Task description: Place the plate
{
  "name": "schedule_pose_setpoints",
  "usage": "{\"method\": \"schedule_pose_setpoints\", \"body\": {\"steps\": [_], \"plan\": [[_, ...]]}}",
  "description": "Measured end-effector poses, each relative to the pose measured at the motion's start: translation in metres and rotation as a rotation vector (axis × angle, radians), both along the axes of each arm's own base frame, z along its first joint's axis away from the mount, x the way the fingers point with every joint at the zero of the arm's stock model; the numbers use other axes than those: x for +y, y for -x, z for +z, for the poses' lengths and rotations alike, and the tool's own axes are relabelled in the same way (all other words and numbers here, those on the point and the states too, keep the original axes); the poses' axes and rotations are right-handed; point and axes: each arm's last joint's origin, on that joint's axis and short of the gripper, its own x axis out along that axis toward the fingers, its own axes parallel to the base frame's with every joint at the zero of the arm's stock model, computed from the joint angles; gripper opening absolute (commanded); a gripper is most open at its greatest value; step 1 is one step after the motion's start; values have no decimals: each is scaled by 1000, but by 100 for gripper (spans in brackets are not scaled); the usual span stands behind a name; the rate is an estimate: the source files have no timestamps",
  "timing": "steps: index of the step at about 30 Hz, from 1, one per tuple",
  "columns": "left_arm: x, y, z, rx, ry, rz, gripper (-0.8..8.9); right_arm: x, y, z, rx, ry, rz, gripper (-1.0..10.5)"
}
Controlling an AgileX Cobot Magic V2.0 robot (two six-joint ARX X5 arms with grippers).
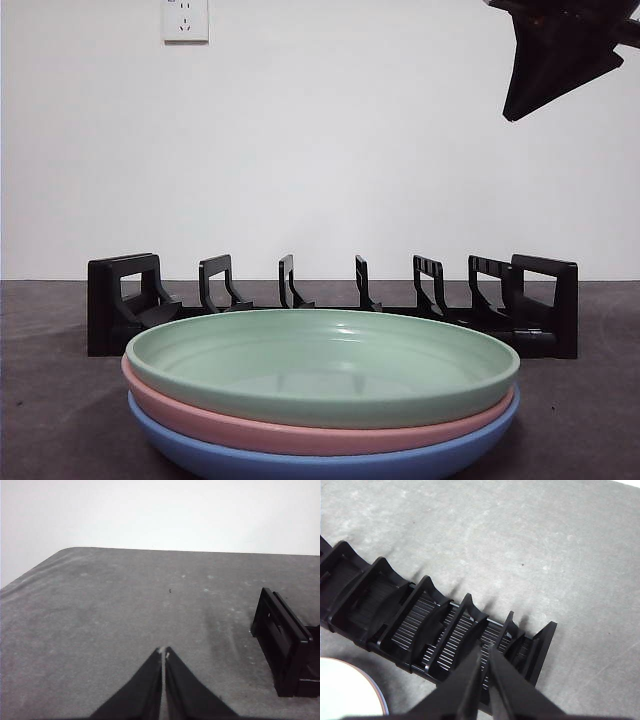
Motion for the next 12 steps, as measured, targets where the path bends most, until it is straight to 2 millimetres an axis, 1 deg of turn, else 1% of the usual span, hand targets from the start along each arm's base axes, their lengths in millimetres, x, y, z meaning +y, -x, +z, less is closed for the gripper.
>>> {"method": "schedule_pose_setpoints", "body": {"steps": [4,7,10,12], "plan": [[0,0,0,0,0,0,7,0,0,0,-9,11,-11,16],[0,0,0,1,0,0,7,-4,-4,4,-87,104,-111,16],[0,0,0,1,0,0,7,-20,3,7,-82,201,-234,16],[0,0,0,1,0,0,7,-35,19,13,-115,206,-282,16]]}}
